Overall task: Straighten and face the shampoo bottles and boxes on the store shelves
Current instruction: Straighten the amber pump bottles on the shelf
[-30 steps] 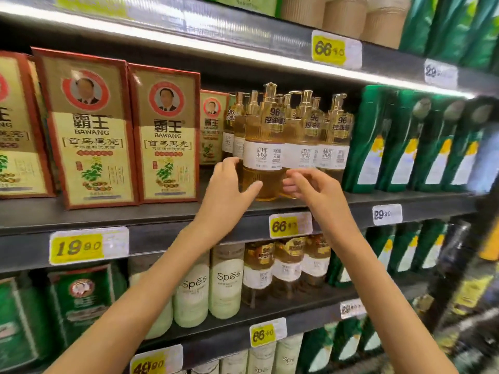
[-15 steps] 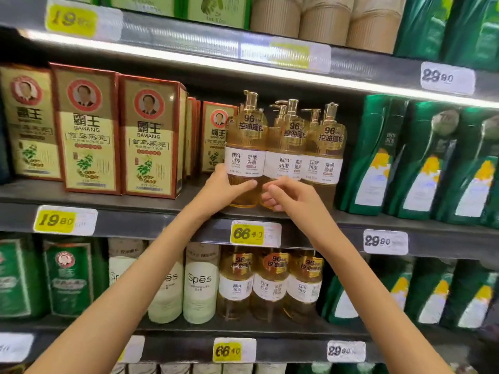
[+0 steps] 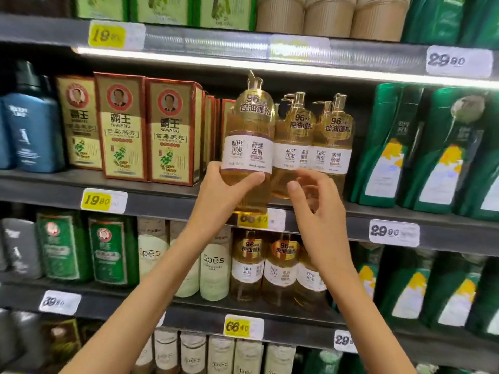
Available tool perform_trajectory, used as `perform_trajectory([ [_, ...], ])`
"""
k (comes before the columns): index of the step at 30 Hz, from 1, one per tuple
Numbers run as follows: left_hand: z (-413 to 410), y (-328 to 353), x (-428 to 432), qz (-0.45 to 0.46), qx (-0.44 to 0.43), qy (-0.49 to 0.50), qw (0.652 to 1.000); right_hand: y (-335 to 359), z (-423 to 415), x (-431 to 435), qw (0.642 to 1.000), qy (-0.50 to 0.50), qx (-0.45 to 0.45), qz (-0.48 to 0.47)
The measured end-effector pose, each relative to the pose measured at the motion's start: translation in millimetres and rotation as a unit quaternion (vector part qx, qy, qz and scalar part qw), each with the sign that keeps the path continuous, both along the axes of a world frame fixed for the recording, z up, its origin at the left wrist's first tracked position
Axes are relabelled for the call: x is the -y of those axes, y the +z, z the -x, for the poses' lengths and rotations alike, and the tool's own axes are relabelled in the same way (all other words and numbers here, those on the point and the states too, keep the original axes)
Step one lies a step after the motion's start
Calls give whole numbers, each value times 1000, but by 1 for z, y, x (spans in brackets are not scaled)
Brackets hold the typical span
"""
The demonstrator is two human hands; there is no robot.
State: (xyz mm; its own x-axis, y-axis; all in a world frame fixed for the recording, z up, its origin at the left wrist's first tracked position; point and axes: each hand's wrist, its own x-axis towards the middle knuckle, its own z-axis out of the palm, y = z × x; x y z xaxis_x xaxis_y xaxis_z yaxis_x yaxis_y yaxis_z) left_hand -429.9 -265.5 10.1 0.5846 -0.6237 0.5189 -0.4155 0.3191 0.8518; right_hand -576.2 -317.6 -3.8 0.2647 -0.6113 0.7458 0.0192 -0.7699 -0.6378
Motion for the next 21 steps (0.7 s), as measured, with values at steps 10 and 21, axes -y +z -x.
perform_trajectory([
  [10, 82, -145, -94, -62, -181, -140, 971, -111, 26, -30, 836, 401, -1, -375],
  [21, 108, -200, -110, -139, -235, -178, 945, -177, 46, -40, 755, 416, 49, -504],
])
